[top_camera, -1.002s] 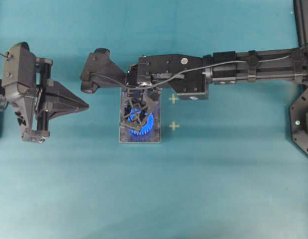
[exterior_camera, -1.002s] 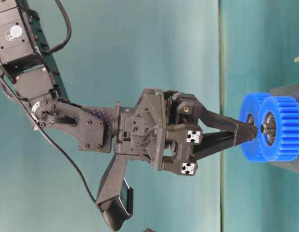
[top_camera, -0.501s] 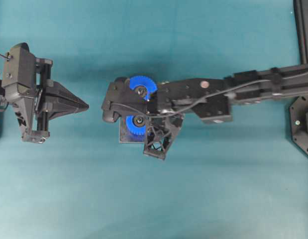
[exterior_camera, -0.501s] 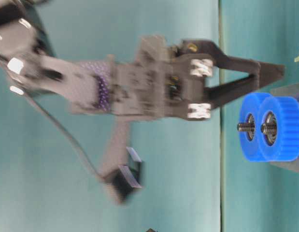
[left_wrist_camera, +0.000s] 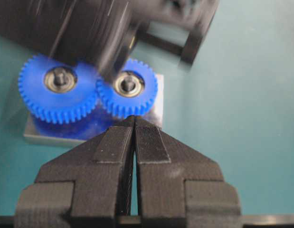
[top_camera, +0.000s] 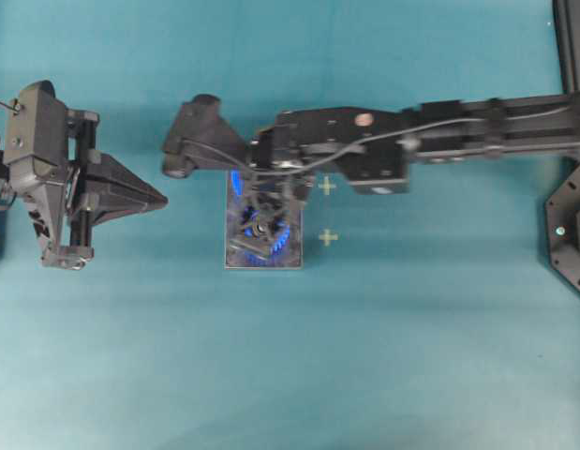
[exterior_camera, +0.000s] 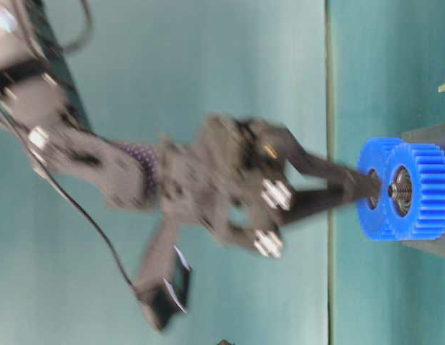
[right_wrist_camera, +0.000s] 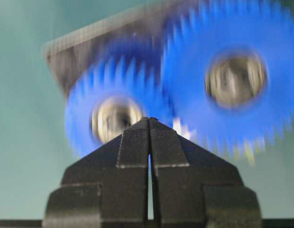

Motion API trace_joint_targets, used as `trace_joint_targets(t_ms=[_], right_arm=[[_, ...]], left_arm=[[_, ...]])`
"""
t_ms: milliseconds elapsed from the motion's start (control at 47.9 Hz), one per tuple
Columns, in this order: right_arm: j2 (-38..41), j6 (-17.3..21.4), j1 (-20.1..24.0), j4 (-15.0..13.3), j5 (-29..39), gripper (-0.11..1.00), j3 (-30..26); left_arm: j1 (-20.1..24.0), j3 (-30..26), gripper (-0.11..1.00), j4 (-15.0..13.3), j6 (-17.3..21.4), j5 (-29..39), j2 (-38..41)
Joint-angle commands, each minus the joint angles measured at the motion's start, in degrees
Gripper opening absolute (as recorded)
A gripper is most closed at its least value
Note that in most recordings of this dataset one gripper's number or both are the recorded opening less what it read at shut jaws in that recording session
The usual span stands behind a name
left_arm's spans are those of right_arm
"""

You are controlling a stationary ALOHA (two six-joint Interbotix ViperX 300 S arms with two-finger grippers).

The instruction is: Fit the small gear onto the shaft.

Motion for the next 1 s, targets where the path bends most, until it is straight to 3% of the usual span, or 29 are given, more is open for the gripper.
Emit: trace_joint_targets(t_ms=[0, 376, 605, 856, 981], right_arm=[[-0.5, -1.0, -0.3, -0.2, 0.0, 0.00, -1.1], [-5.1, 2.0, 1.8, 2.0, 1.1, 0.00, 8.3], [-9.7, 2.9, 5.7, 3.8, 1.3, 0.00, 9.1], [-20.0, 3.0, 3.1, 0.7, -2.2, 0.00, 13.6], [-24.7, 2.7, 1.7, 0.6, -6.5, 0.00, 18.2]], left_arm=[[-0.1, -0.7, 0.00, 0.2, -0.1, -0.6, -0.1], [0.0, -0.8, 0.00, 0.2, 0.0, -0.5, -0.1], [-0.1, -0.6, 0.00, 0.2, 0.1, -0.5, 0.0], [-0.1, -0.9, 0.00, 0.2, 0.2, -0.5, -0.1], [-0.1, -0.9, 0.00, 0.2, 0.2, -0.5, 0.0]])
